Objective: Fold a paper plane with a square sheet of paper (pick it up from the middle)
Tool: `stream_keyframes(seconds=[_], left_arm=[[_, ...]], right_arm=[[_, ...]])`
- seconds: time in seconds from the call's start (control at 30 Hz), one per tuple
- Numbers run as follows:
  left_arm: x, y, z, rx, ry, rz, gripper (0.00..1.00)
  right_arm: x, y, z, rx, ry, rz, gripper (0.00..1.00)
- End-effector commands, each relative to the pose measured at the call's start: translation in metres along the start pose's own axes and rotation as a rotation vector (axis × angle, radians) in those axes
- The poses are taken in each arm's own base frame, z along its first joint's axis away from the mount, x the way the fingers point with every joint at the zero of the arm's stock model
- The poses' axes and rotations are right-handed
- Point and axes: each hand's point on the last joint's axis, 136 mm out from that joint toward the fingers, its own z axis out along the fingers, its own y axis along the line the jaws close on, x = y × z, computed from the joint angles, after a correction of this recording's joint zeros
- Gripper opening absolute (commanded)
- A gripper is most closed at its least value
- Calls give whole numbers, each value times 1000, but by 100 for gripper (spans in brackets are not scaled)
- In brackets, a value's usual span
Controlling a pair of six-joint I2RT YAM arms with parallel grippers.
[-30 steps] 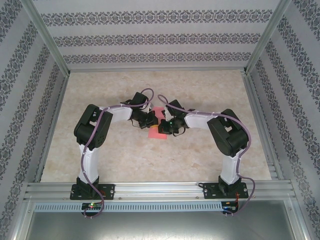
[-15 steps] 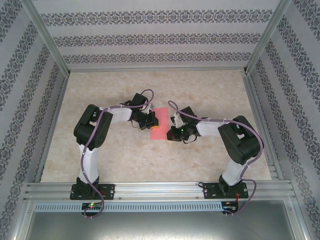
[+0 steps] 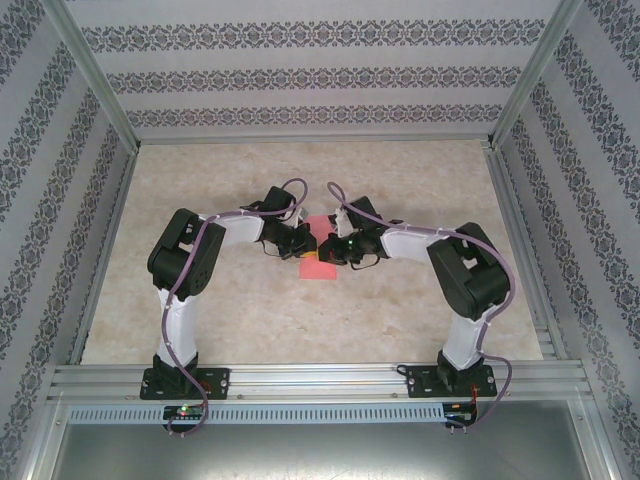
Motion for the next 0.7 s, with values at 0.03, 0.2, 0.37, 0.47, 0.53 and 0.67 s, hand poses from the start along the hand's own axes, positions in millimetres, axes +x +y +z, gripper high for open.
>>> stream_keyframes(seconds=[0.03,0.2,0.37,0.47,0.53,0.67], left_arm=[[33,92,15,-284,77,-172,0],[35,98,15,-309,81,-172,0],[34,95,14,-298,80,-159,0],[29,85,14,-259,68,-139,0],[24,73,12,-224,57,-114,0],[4,32,-2,-128,8,-44,6]], right_arm=[[7,-15,11,43,39,33,0],[35,-39,5,89,90,59,0],[82,-63,-11,133,158,90,0],[92,-69,-22,146,153,106,0],[83,-61,-29,127,115,107,0],[36,-28,-47,78,-43,78,8]])
